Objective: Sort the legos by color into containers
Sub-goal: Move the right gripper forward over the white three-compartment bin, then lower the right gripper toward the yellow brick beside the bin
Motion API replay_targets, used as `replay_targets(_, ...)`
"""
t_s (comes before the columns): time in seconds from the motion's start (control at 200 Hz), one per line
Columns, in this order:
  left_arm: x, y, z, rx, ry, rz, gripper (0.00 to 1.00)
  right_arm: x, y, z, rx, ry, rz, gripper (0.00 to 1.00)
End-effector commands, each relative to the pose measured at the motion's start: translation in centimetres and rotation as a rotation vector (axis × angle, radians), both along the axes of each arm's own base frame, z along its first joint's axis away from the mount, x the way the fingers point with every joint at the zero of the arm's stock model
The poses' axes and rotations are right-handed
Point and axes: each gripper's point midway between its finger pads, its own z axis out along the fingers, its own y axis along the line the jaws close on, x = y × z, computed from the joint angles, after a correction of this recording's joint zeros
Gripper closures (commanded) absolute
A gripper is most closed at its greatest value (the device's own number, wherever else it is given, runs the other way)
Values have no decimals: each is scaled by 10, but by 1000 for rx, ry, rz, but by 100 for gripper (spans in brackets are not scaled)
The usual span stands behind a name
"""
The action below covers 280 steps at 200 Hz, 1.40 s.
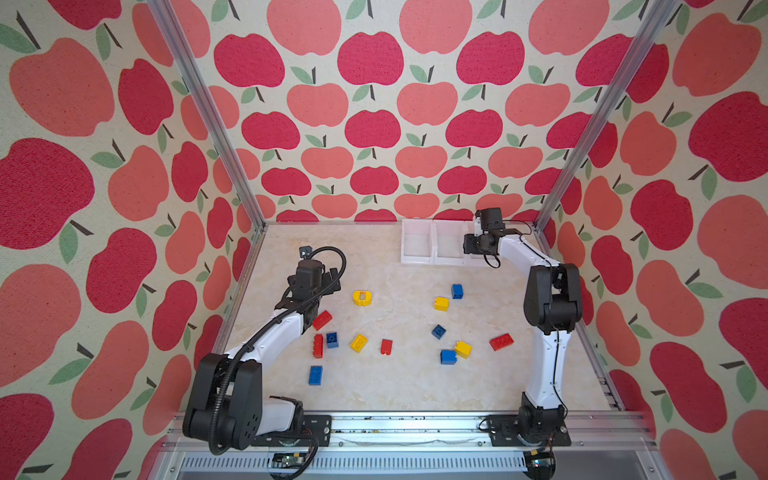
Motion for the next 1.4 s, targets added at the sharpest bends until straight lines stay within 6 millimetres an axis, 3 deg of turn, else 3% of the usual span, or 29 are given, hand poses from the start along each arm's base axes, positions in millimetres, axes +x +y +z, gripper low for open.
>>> replay_targets(0.0,4,-3,2,-24,3,1,1,1,8,-1,32,24,8,55)
replay_targets(0.31,4,-2,3,-23,6,6,1,3,15,1,-1,26,17,80)
replay_targets(0.52,0,-1,4,-25,8,12,1,-8,36,1,-4,43,44,92)
replay_targets(1.071,-14,4,8,-33,4,31,1,-68,142,-8,-47,88,95,100)
replay_targets(1.396,-19,7,9,-32,4,40,1,-100,191,-8,-58,85,46,100)
